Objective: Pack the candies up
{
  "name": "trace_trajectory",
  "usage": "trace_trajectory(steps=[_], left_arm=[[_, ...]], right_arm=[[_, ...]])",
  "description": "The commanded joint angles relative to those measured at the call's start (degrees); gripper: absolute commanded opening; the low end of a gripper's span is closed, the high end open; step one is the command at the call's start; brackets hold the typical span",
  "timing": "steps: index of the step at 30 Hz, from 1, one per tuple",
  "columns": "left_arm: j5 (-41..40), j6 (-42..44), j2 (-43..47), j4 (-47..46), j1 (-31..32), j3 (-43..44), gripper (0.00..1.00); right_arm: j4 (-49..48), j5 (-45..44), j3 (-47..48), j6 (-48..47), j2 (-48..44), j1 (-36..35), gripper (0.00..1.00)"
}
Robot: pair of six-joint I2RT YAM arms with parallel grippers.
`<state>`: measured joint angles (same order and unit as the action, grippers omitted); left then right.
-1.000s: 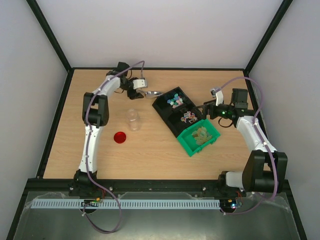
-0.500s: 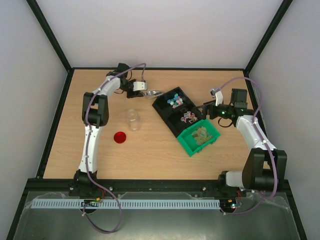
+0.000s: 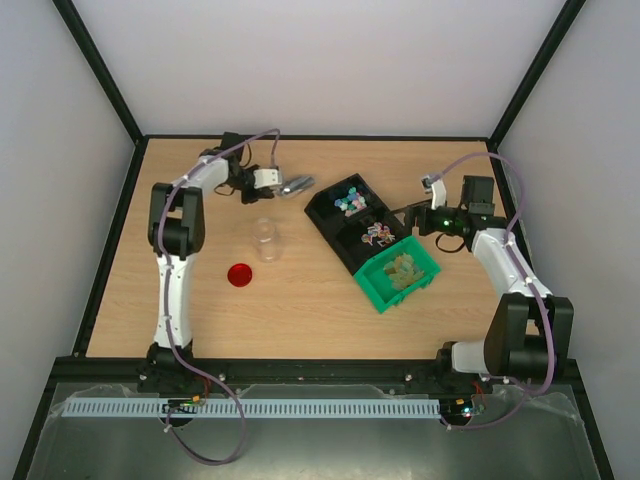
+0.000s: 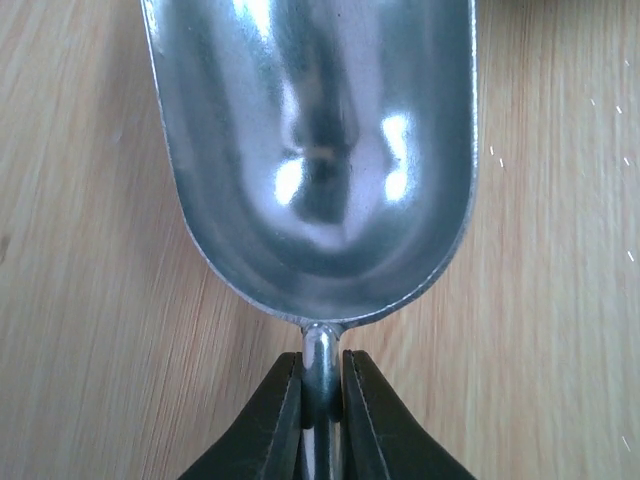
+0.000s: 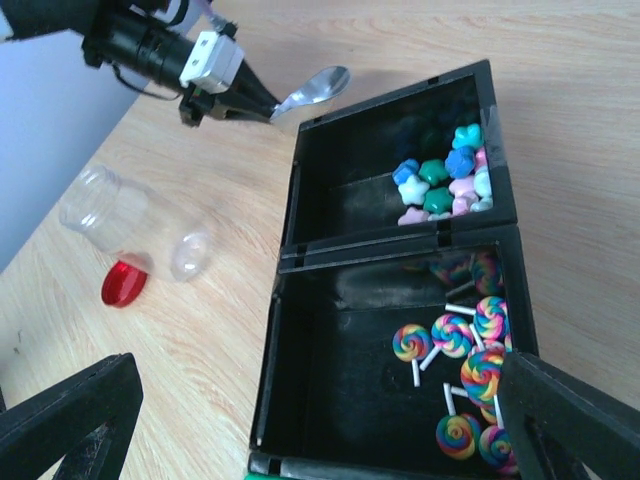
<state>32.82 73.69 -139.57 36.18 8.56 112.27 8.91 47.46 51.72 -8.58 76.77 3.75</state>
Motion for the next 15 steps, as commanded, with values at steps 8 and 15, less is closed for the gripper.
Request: trace_trajectory(steps=[8,15], left_arm=[[-8.3,-9.2,23.0,-5.8,-0.5,-9.1,0.02],[-16.7,-10.4,39.3,-6.7,7.9,-19.9,0.02]], right_arm=[[5.8,-5.0,18.4,14.0,6.0,0.3,0.99],[5.9,-0.6,22.7,24.0,4.9,-0.6,0.89]])
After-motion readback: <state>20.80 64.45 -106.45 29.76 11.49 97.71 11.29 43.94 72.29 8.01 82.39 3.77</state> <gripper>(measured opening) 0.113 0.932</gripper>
